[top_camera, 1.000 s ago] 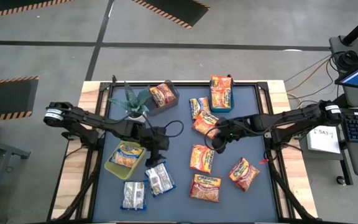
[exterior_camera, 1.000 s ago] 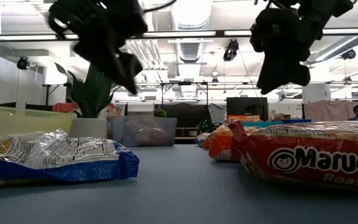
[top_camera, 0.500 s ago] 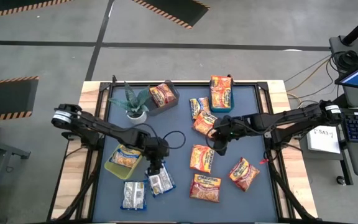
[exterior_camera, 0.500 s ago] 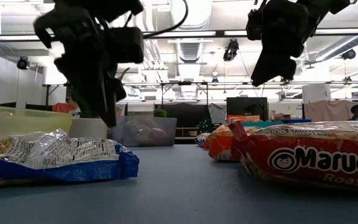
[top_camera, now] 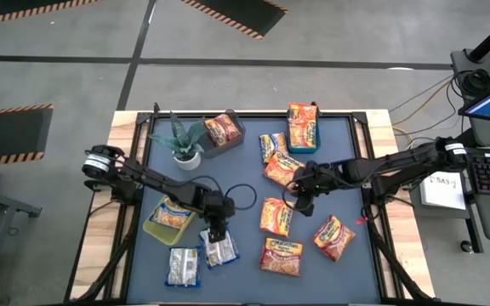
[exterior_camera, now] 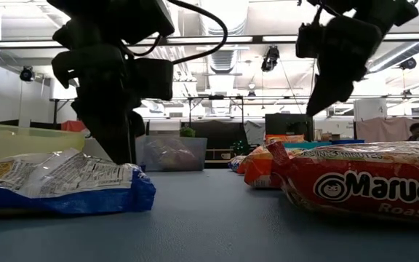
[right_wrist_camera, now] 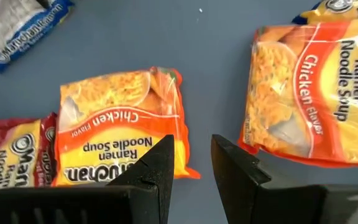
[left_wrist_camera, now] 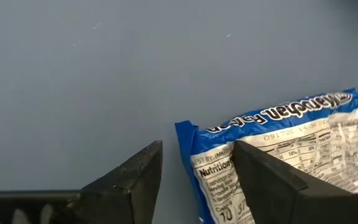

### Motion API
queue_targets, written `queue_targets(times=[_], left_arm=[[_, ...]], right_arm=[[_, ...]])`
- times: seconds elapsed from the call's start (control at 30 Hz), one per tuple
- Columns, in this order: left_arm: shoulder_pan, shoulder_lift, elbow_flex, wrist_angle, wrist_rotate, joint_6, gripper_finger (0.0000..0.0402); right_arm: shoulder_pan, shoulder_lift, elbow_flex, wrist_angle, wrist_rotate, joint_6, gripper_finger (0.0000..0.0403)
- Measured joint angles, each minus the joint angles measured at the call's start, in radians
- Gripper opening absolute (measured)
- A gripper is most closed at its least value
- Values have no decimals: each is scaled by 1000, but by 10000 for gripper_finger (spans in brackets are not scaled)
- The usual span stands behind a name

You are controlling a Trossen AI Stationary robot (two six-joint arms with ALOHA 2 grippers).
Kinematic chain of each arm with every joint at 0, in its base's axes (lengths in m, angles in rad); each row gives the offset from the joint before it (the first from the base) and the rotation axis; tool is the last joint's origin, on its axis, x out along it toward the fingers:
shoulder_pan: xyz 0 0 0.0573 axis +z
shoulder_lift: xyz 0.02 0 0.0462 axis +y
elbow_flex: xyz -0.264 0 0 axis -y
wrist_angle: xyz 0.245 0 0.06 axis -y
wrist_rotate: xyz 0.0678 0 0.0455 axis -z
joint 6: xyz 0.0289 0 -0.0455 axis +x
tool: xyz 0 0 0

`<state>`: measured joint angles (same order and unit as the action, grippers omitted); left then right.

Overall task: Sort Maruchan noodles
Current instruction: Put the blue noodle pack into the yellow bin

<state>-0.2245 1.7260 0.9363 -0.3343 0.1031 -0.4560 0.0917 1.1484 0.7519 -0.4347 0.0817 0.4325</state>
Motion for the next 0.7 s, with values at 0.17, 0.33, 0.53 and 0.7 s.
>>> queue_targets(times=[0.17,0.33,0.53,0.7], left_arm=[[-6,-2,0,4,-9,-25,137],[-10,-3,0,11,-11,-28,85],[-11,-3,-1,44,-112,34,40],[15,-2,17,38,-406,76,33]], right_arm=[[2,0,-72,122,8,-16,95],[2,0,-144,288,8,-24,95],[2,0,-201,451,9,-32,90],[2,0,-218,566,33,-49,83]])
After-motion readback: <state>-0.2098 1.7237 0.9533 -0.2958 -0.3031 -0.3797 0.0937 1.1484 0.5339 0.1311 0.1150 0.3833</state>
